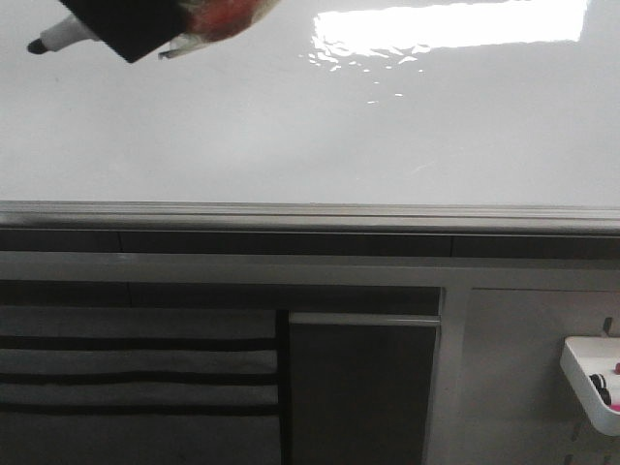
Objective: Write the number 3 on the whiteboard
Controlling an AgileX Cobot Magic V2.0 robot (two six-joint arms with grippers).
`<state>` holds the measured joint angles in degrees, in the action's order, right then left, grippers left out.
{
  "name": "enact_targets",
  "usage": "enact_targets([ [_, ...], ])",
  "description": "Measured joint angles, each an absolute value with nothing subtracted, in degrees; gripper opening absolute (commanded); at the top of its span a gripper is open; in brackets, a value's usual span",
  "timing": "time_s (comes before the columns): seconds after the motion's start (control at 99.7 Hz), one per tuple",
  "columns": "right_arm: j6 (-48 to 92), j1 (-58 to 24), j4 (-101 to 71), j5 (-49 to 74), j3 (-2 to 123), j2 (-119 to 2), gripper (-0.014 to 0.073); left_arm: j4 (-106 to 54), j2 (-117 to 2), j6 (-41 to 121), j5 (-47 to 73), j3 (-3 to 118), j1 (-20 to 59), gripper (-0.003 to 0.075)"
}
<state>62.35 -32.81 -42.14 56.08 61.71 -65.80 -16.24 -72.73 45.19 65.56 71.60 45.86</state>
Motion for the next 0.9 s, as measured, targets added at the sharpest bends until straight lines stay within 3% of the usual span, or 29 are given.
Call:
enact_targets([
  [0.261, 62.5, -35.2, -41.9, 52.6, 63.8, -70.9, 0.0451, -16.2, -72.7, 45.2, 65.6, 71.6, 46.1, -0.0018],
  [0.471, 62.5, -35.2, -42.5, 52.1, 63.9, -71.3, 0.0273, -16.2, -72.7, 45.3, 65.6, 71.6, 46.2, -0.0018],
  [0.903, 62.8, -35.5, -43.2, 53.3, 64.0, -71.4, 0.0013, -16.0, -72.7, 46.2, 65.7, 71.6, 46.3, -0.0018],
])
